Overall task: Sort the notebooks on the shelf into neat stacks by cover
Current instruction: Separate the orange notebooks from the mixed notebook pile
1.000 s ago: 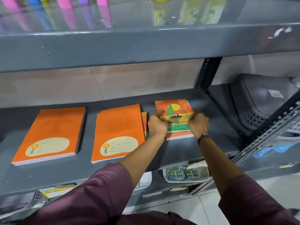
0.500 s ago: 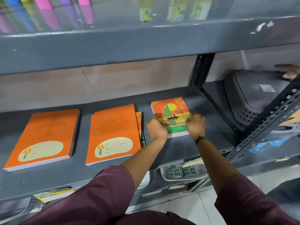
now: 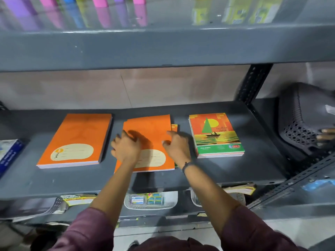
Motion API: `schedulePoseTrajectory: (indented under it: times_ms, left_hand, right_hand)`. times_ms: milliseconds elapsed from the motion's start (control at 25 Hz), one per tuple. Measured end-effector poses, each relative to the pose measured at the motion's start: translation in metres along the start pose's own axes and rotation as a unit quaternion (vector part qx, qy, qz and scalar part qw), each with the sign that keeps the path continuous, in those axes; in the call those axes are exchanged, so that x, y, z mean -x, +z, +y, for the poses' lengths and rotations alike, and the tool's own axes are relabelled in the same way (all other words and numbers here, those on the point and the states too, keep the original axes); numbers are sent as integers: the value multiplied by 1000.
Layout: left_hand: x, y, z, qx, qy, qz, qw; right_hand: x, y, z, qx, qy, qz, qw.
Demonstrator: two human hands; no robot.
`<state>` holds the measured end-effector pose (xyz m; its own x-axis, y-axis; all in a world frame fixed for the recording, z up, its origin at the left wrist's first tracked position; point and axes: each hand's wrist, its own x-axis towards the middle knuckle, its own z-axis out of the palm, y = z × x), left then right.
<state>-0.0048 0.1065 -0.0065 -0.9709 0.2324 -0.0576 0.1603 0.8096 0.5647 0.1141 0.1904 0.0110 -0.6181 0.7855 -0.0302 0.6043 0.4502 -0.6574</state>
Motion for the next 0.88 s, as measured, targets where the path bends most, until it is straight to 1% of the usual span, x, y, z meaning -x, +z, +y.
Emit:
schedulePoseTrajectory:
  times_ms: [40, 80, 120, 200, 280, 360, 400, 480, 520, 600, 720, 800, 880]
  left_hand:
    - [-4, -2, -9, -18, -26, -45, 999]
    - [-7, -3, -16, -24, -34, -74, 996]
    - [-9, -5, -22, -17, -29, -87, 996]
    - [-11, -9, -30, 7, -9, -84, 996]
    - [-14, -16, -33, 15, -1, -73, 997]
    - [-21, -22, -34, 36, 2, -82, 996]
    - [-24, -25, -35, 64, 11, -92, 994]
    - [-32, -35, -38, 135, 34, -101, 985]
    - [-36, -45, -42, 171, 33, -97, 980]
    - [-50, -66, -55, 241, 8, -70, 968]
    - [-82, -96, -83, 292, -23, -18, 956]
    - [-107, -114, -104, 288, -50, 7, 956]
    - [-126, -128, -121, 239, -61, 24, 969]
  right_hand:
    - [-2, 5, -1, 8, 9, 12, 1000]
    - [-6, 8, -3, 12, 27, 14, 999]
    - [-11, 12, -6, 16, 47, 4, 999]
    - [-19, 15, -13, 9, 89, -22, 996]
    - [-29, 17, -16, -35, 142, -39, 988]
    - [-35, 16, -19, -69, 183, -56, 979]
    - [-38, 14, -19, -88, 198, -57, 975]
    - [-39, 16, -28, -160, 210, -30, 964]
    - [-39, 22, -35, -202, 207, -20, 957]
    - [-36, 37, -56, -281, 195, -39, 939]
    - [-28, 62, -94, -338, 191, -124, 913]
    - [-25, 83, -119, -333, 180, -160, 912]
    - [-25, 104, -140, -327, 173, -149, 917]
